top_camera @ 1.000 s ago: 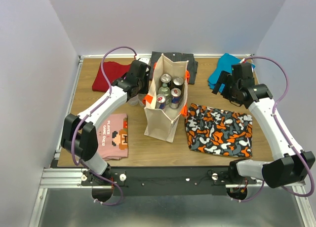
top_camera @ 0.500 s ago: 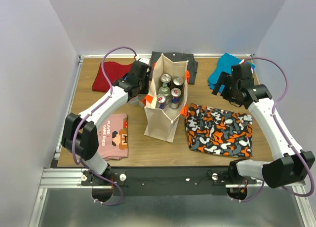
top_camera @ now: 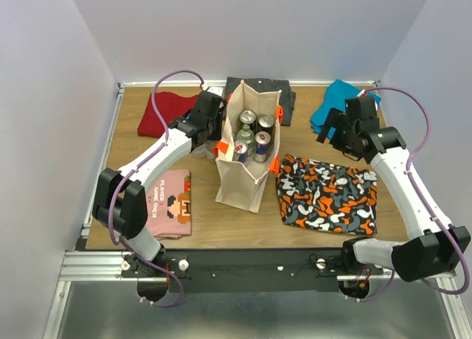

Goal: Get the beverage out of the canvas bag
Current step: Place the drink at the center of the board.

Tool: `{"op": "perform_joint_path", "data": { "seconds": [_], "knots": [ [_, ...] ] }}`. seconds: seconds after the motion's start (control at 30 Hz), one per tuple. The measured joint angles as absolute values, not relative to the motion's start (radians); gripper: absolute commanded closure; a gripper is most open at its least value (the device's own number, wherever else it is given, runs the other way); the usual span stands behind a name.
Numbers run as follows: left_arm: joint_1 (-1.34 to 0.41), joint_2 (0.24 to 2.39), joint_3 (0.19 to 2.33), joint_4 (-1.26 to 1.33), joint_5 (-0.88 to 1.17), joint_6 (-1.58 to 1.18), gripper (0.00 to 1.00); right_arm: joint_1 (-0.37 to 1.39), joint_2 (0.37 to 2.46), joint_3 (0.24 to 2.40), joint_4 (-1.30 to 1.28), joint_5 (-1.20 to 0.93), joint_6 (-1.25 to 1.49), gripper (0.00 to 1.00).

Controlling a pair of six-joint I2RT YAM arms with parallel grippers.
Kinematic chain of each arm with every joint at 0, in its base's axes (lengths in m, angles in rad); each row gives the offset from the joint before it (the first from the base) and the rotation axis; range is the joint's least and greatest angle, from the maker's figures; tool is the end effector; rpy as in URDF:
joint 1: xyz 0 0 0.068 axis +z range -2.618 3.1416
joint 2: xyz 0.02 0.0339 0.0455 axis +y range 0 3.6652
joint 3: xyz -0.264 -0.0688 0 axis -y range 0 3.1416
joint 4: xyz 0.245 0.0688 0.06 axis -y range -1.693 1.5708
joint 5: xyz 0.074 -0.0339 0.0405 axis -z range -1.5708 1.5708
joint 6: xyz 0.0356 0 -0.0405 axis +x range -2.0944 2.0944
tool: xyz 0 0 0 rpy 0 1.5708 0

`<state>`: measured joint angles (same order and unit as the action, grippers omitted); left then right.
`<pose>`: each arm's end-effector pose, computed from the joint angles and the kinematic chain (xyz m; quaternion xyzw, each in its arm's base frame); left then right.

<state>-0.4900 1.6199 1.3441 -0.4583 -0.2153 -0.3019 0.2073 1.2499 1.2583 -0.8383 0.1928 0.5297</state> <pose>0.3263 -0.1654 0.2953 0.0419 0.9086 -0.0652 0.4105 0.2507 0.0458 0.3457 0.1833 0.9102 0.0461 0.3685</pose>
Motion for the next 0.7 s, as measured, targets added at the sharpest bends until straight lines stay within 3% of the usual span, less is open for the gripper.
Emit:
{"op": "perform_joint_path", "data": {
  "seconds": [0.3, 0.5, 0.6, 0.7],
  "knots": [
    [-0.490, 1.620, 1.344, -0.458, -0.218, -0.305, 0.81, 0.207, 1.249, 1.256, -0.839, 0.193, 0.530, 0.00],
    [-0.490, 1.621, 1.344, -0.458, -0.221, -0.316, 0.73, 0.207, 1.249, 1.256, -0.839, 0.193, 0.530, 0.00],
    [-0.490, 1.622, 1.343, -0.458, -0.224, -0.321, 0.64, 0.207, 1.249, 1.256, -0.839, 0.193, 0.530, 0.00],
    [-0.490, 1.622, 1.339, -0.456, -0.226, -0.324, 0.66, 0.207, 1.249, 1.255, -0.839, 0.193, 0.530, 0.00]
  ]
}}
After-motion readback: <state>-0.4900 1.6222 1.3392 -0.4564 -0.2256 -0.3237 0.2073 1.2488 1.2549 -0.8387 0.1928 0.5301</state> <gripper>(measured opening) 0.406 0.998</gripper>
